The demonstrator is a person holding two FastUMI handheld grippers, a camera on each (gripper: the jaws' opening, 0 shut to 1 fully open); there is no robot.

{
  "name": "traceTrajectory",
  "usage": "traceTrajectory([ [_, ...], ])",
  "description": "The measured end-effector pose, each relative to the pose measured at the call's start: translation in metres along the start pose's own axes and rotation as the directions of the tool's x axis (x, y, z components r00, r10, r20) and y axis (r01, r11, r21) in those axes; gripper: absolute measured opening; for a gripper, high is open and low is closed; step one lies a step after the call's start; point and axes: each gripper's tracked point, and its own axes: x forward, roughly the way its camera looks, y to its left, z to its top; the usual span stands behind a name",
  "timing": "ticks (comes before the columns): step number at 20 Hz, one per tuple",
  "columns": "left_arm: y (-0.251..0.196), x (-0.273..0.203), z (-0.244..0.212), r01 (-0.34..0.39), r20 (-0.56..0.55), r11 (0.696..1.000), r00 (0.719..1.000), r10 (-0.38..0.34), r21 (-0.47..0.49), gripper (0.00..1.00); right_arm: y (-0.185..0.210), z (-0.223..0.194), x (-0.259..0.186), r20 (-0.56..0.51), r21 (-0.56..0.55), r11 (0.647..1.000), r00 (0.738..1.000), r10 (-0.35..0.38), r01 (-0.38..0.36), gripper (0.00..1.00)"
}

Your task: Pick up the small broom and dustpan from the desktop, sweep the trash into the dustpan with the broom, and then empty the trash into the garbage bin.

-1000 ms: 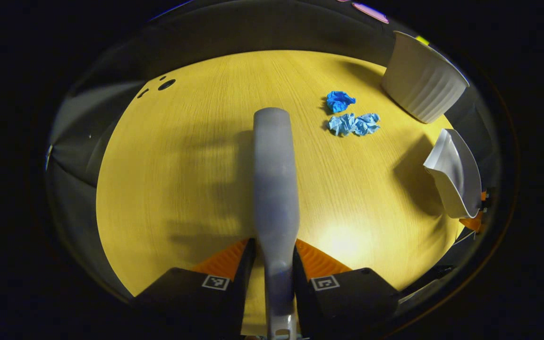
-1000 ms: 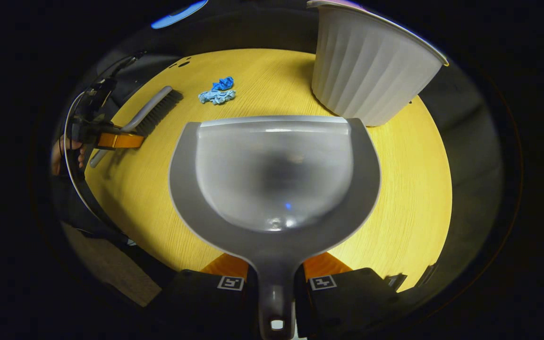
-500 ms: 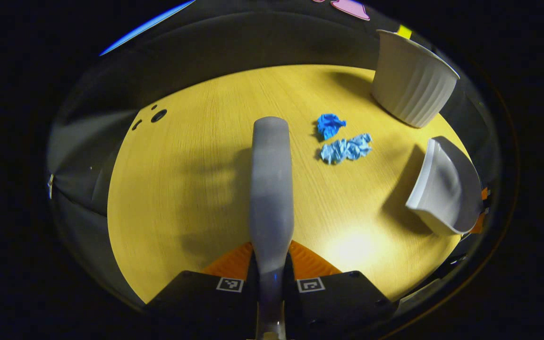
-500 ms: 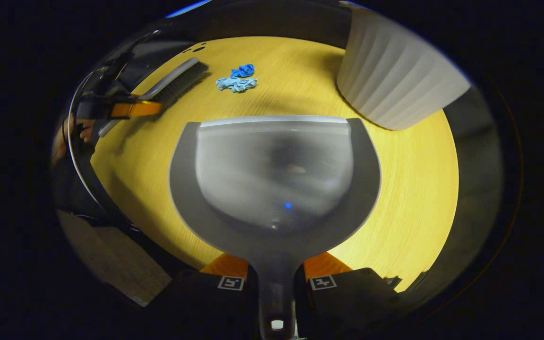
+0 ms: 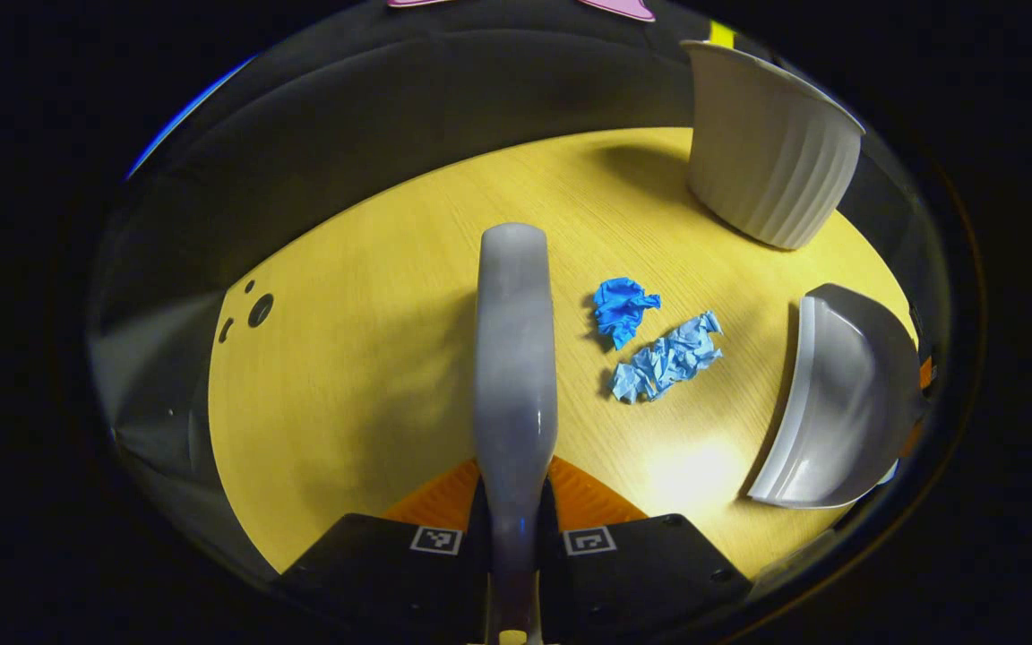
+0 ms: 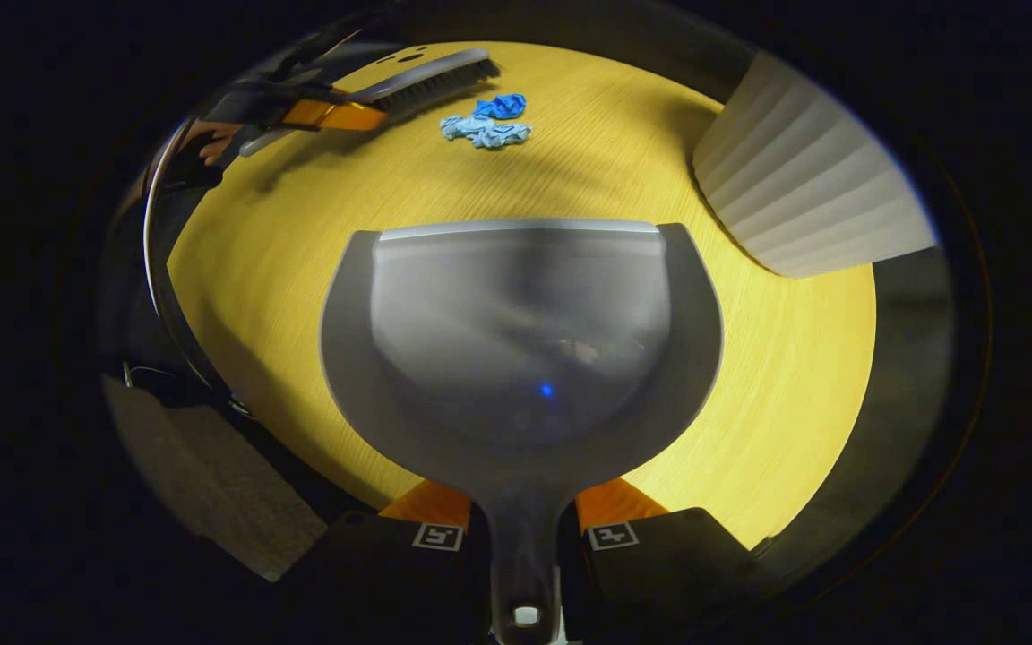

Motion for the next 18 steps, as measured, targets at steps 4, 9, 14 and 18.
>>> traceTrajectory([
  [4,-0.019,0.007,0.003,0.053,-0.014,0.998,0.999,-0.053,0.028,0.29,0.004,0.006,0.005,0.000,-0.006,1.000,1.000,0.018,-0.018,0.35],
  [9,-0.038,0.003,0.002,0.152,-0.042,0.984,0.988,-0.149,0.092,0.27,0.004,0.013,0.006,0.007,-0.022,0.999,1.000,0.029,-0.029,0.35],
  [14,-0.033,0.009,0.003,0.243,-0.050,0.949,0.970,-0.238,0.201,0.27,0.001,0.011,0.009,0.032,-0.050,0.999,0.999,0.024,-0.022,0.35],
  [18,-0.034,0.009,-0.001,0.347,-0.071,0.905,0.938,-0.340,0.246,0.27,-0.001,0.014,0.014,0.054,-0.058,0.998,0.998,0.018,-0.015,0.35],
])
